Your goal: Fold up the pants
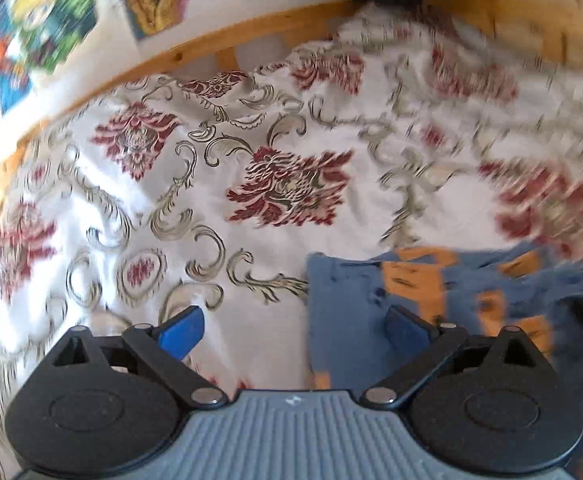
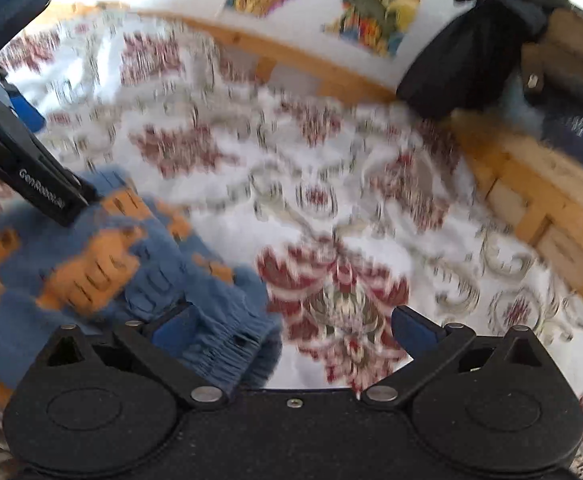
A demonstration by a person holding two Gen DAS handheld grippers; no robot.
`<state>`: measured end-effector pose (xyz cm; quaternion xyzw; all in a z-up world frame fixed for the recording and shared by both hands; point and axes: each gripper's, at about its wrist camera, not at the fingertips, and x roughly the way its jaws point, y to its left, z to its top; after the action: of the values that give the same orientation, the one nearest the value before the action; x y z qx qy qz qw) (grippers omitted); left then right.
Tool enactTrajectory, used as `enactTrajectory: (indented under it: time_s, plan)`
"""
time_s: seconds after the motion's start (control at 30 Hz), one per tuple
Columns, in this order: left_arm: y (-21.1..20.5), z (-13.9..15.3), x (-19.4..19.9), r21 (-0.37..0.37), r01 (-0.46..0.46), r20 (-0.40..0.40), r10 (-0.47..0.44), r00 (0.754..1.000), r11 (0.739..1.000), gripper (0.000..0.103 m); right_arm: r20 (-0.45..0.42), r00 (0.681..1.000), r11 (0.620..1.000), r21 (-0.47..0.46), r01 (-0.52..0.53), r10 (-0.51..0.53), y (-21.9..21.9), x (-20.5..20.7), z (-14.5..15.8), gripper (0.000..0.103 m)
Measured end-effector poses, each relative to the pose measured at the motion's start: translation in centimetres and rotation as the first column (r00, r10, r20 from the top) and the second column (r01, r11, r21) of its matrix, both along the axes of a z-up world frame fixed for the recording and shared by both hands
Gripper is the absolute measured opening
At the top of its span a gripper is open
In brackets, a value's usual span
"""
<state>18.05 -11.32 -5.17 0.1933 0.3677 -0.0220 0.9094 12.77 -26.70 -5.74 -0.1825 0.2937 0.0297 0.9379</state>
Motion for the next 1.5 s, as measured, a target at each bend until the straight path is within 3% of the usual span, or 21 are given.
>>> enactTrajectory:
  time_s: [0.07,0.17,0.27,0.4,0.63,0.8,1.07,1.23,1.37,1.5]
  plan:
    - [0.0,-1.8,1.2,0.032,-0.029,-0.002,0.029,1.0,0.999,0.098,-0.012,1.0,1.0,0.018,0.019,-0.019,-0.6,0.2,-0.6,0.102]
    - [1.5,-3.0,1.9,-0.043,-0.063,-0.029,0.062,0.998,0.997,0.1,-0.03,0.998,0.997,0.058,0.057,-0.055,-1.2,0.4,-0.6,0.102]
    - [2.8,-2.2,1.8,-0.109,-0.101,-0.057,0.095,0.994,0.989,0.1,-0.011,0.999,0.992,0.111,0.053,-0.052,-1.3,-0.7,0.5,0.102]
    - [3.9,-0.3,0.2,-0.139,-0.114,-0.053,0.107,0.993,0.984,0.099,-0.003,1.0,0.989,0.147,-0.01,0.011,-0.6,-2.9,2.0,0.102]
    - [4.4,1.5,-3.6,-0.19,-0.126,-0.149,0.099,0.984,0.974,0.102,-0.107,0.993,0.978,0.205,-0.035,0.058,-0.1,-3.8,2.0,0.102]
    - [4.0,0.6,-5.7,-0.12,-0.113,-0.183,0.09,0.979,0.986,0.102,-0.251,0.968,0.971,0.236,0.041,0.02,-0.9,-3.3,0.4,0.102]
    - [5.6,-0.2,-7.2,-0.082,-0.176,-0.241,0.151,0.959,0.981,0.103,-0.309,0.951,0.955,0.288,0.074,0.02,-2.0,-4.0,0.4,0.102]
    - [6.9,-0.3,-8.6,-0.043,-0.219,-0.302,0.196,0.933,0.975,0.103,-0.337,0.937,0.946,0.323,0.028,0.088,-2.6,-4.8,1.4,0.102]
    - [7.3,1.4,-9.8,-0.069,-0.194,-0.269,0.169,0.948,0.979,0.103,-0.356,0.913,0.927,0.371,-0.059,0.201,-3.1,-5.0,2.1,0.102]
    - [7.5,2.8,-9.2,-0.153,-0.103,-0.273,0.059,0.96,0.983,0.103,-0.347,0.864,0.866,0.468,-0.178,0.365,-4.4,-4.5,3.3,0.102]
